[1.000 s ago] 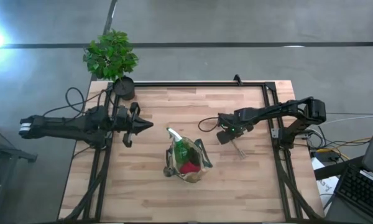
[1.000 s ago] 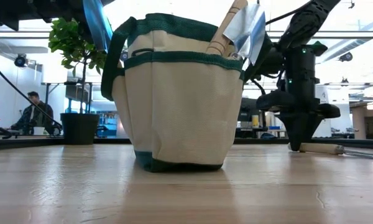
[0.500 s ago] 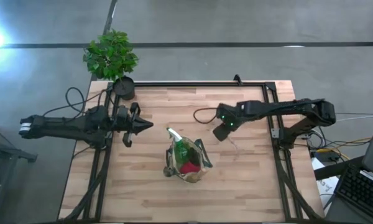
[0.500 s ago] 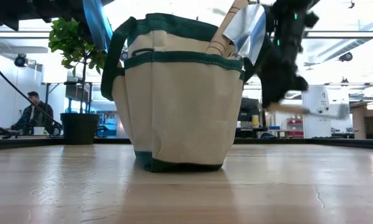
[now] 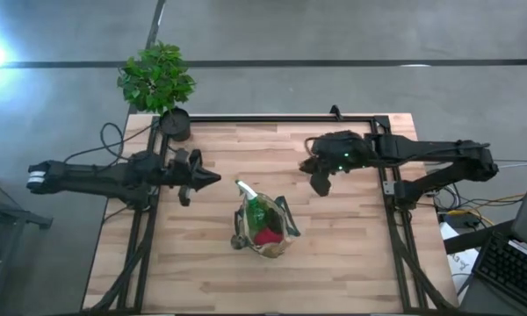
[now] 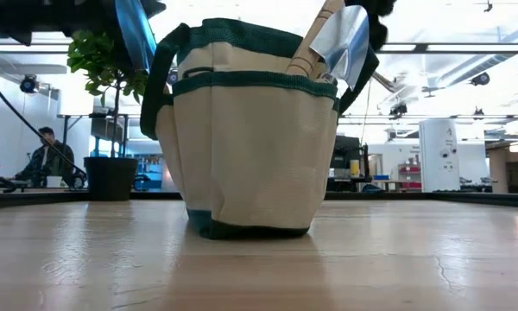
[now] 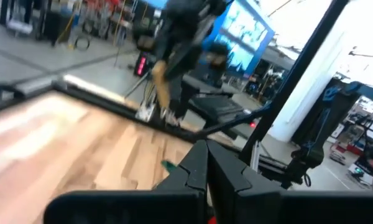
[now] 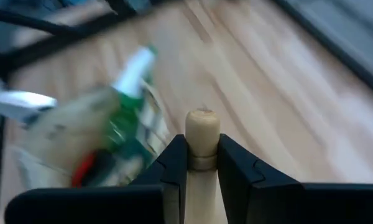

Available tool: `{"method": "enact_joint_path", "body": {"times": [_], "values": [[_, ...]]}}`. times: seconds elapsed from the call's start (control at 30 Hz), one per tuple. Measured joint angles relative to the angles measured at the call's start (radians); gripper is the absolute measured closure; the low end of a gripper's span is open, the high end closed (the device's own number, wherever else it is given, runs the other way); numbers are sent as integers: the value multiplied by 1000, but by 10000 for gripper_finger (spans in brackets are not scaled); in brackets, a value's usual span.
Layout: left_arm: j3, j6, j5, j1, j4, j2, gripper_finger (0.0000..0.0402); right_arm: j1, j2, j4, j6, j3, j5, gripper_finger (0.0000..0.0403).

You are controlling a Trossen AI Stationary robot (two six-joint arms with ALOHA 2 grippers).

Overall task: Pick & Place Garden tools in Gardening bag
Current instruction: Put the hand rake into the gardening bag

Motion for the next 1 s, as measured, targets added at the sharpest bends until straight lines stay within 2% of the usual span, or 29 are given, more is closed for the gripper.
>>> {"method": "enact_joint_path", "body": {"times": [0.13,0.37,0.5,0.7,0.87,1.0], "values": [[0,-29,0,0,60,104,384,33,-20,165,-123,-8,0,354],[47,-28,45,0,244,290,325,48,-20,360,-278,-11,-12,354],[110,-32,62,0,250,372,290,72,-20,432,-438,-11,-66,354],[209,-71,107,0,250,486,265,130,-20,438,-679,5,-61,354],[288,-97,133,0,251,570,264,201,-20,435,-926,-2,44,354],[346,-129,157,0,251,632,264,255,-12,431,-1151,-9,205,354]]}}
